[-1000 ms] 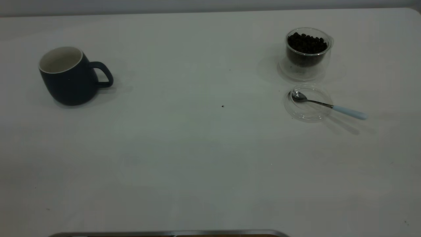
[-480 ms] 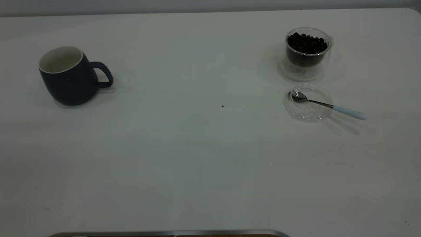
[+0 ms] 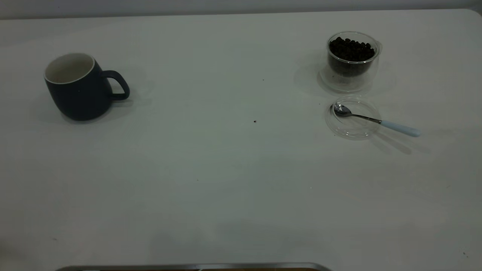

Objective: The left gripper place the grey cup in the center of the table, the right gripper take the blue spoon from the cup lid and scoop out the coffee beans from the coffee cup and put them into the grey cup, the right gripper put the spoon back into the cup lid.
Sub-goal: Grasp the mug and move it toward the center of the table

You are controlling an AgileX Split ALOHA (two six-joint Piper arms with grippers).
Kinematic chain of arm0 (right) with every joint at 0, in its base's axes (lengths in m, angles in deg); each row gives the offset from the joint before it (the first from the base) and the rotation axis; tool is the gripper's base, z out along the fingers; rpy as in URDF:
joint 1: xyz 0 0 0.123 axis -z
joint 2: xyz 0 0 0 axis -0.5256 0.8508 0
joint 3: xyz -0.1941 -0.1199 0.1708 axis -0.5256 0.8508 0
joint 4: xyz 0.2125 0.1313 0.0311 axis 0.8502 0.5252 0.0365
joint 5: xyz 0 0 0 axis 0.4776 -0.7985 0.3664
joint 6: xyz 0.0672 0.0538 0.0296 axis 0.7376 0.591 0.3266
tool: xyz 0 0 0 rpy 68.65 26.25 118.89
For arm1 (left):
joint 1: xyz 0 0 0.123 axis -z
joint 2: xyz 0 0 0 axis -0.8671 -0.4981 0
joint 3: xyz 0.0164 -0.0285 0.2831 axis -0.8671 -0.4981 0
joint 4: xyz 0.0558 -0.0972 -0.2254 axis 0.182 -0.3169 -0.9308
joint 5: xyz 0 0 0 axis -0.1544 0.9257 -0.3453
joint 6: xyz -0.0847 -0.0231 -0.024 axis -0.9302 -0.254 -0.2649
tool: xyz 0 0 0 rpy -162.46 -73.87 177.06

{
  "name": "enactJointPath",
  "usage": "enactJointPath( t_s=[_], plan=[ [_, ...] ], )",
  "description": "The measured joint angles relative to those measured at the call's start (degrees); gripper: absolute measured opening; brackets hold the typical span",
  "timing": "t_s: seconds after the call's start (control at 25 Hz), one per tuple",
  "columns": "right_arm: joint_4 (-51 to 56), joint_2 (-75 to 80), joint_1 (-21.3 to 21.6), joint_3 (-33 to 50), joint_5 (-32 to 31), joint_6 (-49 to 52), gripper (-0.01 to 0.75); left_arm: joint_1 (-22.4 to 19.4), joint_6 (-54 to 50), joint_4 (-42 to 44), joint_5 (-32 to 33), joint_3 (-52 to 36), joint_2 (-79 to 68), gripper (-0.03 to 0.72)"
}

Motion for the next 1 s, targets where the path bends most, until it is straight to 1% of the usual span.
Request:
enactJointPath(
  t_s=[0.32, 0.64, 0.84, 1.0],
  plan=[
    [0.0, 0.0, 0.0, 0.0, 0.0, 0.0, 0.588, 0.0, 16.5, 0.0, -4.6, 9.4, -24.9, 0.548],
    [0.0, 0.0, 0.0, 0.0, 0.0, 0.0, 0.588, 0.0, 23.9, 3.5, -8.1, 19.7, -45.5, 0.548],
    [0.0, 0.0, 0.0, 0.0, 0.0, 0.0, 0.588, 0.0, 28.5, 5.9, -10.4, 24.1, -55.6, 0.548],
    [0.0, 0.0, 0.0, 0.0, 0.0, 0.0, 0.588, 0.0, 32.7, 6.1, -13.7, 27.5, -63.3, 0.548]
  ],
)
